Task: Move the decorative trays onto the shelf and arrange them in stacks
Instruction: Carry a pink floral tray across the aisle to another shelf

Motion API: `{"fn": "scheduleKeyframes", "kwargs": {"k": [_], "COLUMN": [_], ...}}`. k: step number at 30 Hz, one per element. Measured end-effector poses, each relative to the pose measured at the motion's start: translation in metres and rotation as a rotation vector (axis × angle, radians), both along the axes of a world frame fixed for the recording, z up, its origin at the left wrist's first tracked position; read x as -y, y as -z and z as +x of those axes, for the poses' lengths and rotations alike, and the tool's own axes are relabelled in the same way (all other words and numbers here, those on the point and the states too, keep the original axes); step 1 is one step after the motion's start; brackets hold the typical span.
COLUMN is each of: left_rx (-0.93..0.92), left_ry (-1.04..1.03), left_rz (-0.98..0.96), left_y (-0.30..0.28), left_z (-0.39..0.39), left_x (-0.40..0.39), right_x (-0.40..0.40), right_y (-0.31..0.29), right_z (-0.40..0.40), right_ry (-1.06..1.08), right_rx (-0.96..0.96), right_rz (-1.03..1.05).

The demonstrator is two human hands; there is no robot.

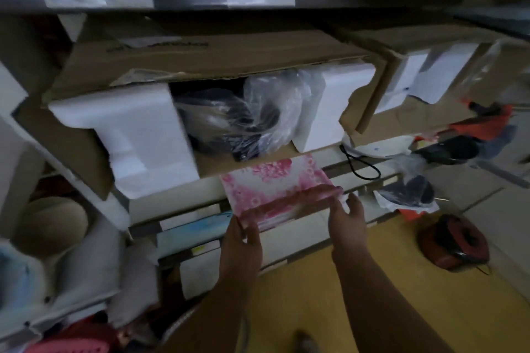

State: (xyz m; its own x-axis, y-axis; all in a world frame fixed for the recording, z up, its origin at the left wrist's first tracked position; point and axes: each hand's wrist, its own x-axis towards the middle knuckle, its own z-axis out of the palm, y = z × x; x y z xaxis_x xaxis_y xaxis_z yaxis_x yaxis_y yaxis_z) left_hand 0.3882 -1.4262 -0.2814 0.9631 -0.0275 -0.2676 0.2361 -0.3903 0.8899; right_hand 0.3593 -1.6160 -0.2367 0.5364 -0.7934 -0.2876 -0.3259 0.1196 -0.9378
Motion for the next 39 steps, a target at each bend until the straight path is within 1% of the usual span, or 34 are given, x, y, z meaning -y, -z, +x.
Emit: {"fn": "scheduleKeyframes", "kwargs": {"k": [2,3,7,10,13,15,19,21,22,23,24,25,26,27,28,29,30,32,34,37,39], "left_rx": [0.063,0.069,0.094,0.046,0.014,0.055,0.093,0.090,0.089,0.090,0.077,0.053,0.008,-0.024,-0.021,-0.016,-0.035,-0.110,-0.178,-0.329,-0.336], "left_ry": [-0.092,-0.140,-0.302,-0.393,-0.484,-0.553,-0.579,-0.568,-0.592,-0.640,-0.719,-0.803,-0.885,-0.926,-0.922,-0.874,-0.846,-0.849,-0.859,-0.914,-0.823], "left_rz": [0.020,0.030,0.133,0.173,0.106,0.139,0.329,0.350,0.309,0.224,0.125,0.014,-0.136,-0.313,-0.440,-0.496,-0.519,-0.609,-0.527,-0.661,-0.600], "left_y": [-0.005,-0.002,0.003,0.013,0.015,0.016,0.021,0.007,-0.002,-0.017,-0.034,-0.049,-0.061,-0.071,-0.077,-0.079,-0.079,-0.076,-0.072,-0.077,-0.077], "left_z": [-0.008,-0.010,-0.011,-0.011,-0.012,-0.015,-0.020,-0.021,-0.021,-0.020,-0.017,-0.011,-0.004,0.001,0.003,0.008,0.011,0.021,0.025,0.021,0.019], "left_x": [0.013,0.018,0.038,0.051,0.061,0.067,0.064,0.066,0.069,0.075,0.081,0.085,0.088,0.091,0.091,0.091,0.089,0.081,0.073,0.079,0.079], "right_x": [0.018,0.029,0.061,0.075,0.083,0.090,0.093,0.096,0.099,0.100,0.101,0.102,0.102,0.101,0.100,0.099,0.099,0.101,0.103,0.109,0.115], "right_y": [0.000,0.003,0.015,0.024,0.021,0.022,0.017,0.014,0.011,0.005,-0.002,-0.012,-0.020,-0.029,-0.038,-0.042,-0.043,-0.037,-0.031,-0.026,-0.028], "right_z": [0.010,0.016,0.037,0.045,0.043,0.041,0.039,0.042,0.046,0.048,0.052,0.056,0.059,0.060,0.060,0.060,0.060,0.057,0.052,0.045,0.042], "right_ry": [-0.047,-0.067,-0.101,-0.123,-0.148,-0.174,-0.182,-0.231,-0.280,-0.329,-0.338,-0.293,-0.229,-0.186,-0.167,-0.170,-0.174,-0.201,-0.275,-0.466,-0.550], "right_rx": [0.018,0.019,-0.061,-0.084,-0.093,-0.085,-0.053,-0.069,-0.065,-0.054,-0.038,-0.038,-0.024,0.004,0.029,0.039,0.045,0.048,0.049,-0.010,-0.045], "right_rz": [-0.003,-0.040,-0.026,-0.009,-0.010,-0.028,0.032,0.058,0.113,0.170,0.216,0.256,0.376,0.574,0.747,0.851,0.887,0.868,0.829,0.730,0.637]}}
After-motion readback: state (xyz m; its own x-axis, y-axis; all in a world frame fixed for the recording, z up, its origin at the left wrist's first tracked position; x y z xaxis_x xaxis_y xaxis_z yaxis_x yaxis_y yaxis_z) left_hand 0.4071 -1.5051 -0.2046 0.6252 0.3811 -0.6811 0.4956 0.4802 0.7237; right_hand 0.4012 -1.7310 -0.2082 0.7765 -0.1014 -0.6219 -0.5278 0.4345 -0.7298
